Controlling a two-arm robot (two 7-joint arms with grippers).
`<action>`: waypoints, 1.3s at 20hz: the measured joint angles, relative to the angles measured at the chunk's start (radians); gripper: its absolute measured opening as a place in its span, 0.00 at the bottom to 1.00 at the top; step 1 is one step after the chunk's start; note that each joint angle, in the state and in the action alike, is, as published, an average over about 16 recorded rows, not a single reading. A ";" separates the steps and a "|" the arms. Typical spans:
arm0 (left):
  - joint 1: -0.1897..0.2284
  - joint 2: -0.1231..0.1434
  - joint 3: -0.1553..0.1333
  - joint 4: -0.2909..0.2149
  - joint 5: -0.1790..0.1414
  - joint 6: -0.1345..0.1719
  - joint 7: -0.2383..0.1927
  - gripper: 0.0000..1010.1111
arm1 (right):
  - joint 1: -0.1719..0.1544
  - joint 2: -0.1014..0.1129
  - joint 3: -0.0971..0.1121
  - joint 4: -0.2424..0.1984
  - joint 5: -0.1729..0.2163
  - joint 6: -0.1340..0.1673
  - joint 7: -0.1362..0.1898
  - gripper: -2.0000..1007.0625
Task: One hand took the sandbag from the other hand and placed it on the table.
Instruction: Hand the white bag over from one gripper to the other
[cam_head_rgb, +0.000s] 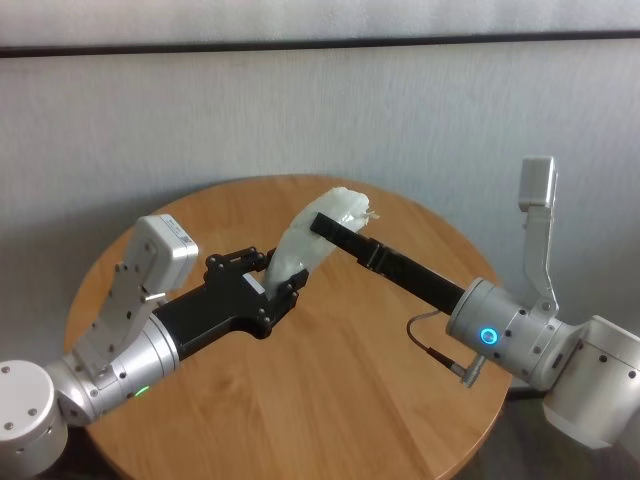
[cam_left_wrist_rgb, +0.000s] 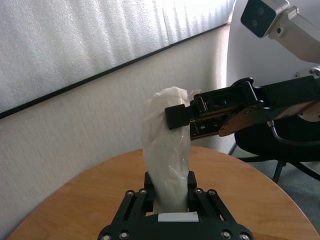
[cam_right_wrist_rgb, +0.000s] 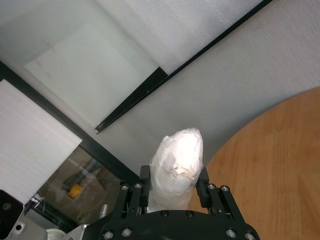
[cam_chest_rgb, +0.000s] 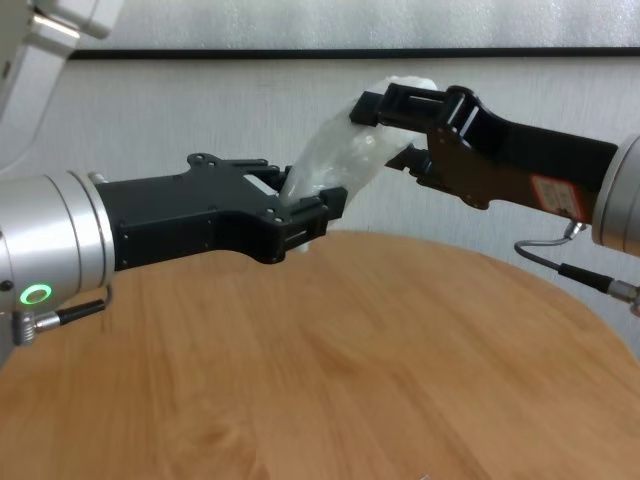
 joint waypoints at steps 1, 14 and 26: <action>0.000 0.000 0.000 0.000 0.000 0.000 0.000 0.38 | 0.001 0.000 -0.002 -0.001 0.000 -0.002 -0.004 0.53; 0.000 0.000 0.000 0.000 0.000 0.000 -0.001 0.57 | 0.014 0.006 -0.019 0.010 0.017 -0.035 -0.035 0.53; 0.001 0.000 0.000 -0.001 0.000 0.000 -0.001 0.91 | 0.029 0.023 -0.019 0.034 0.044 -0.076 -0.045 0.53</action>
